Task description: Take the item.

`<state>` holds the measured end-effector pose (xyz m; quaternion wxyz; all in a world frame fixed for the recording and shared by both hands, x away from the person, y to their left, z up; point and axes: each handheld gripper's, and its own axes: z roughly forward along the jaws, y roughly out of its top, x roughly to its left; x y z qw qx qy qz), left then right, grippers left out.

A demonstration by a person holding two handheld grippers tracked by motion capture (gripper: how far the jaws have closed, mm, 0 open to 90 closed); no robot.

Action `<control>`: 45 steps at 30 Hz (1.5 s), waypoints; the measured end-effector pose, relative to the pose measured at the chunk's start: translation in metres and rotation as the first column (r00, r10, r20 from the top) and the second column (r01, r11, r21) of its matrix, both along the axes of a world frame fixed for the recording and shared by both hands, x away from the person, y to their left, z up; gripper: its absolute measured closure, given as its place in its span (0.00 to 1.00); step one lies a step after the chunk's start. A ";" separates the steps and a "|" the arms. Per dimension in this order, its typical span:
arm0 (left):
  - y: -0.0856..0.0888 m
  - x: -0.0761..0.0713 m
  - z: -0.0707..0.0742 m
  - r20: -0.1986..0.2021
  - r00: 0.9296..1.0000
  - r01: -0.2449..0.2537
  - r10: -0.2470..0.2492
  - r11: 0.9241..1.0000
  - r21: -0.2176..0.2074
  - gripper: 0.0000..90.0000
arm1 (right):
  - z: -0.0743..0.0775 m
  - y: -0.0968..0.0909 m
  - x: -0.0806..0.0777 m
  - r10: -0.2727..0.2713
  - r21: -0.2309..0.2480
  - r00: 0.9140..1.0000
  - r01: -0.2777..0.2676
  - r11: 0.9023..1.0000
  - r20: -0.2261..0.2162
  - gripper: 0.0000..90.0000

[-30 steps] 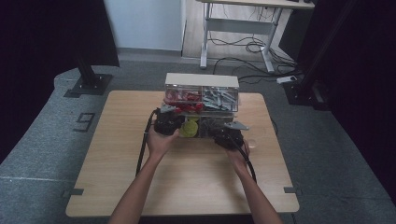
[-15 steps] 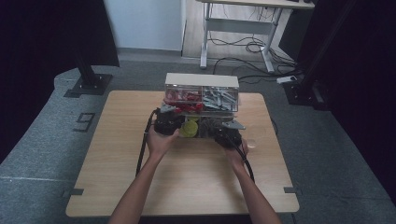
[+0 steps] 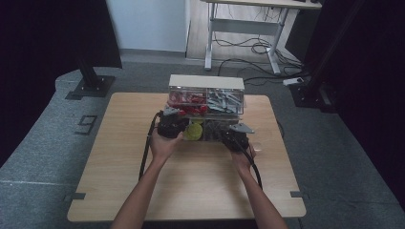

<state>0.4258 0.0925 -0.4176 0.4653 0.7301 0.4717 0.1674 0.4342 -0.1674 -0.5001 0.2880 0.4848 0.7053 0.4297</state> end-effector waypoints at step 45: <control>-0.001 -0.001 0.000 -0.002 1.000 -0.003 0.003 1.000 0.001 1.00 | 0.025 -0.031 -0.033 0.032 0.096 0.996 -0.040 0.995 0.078 0.78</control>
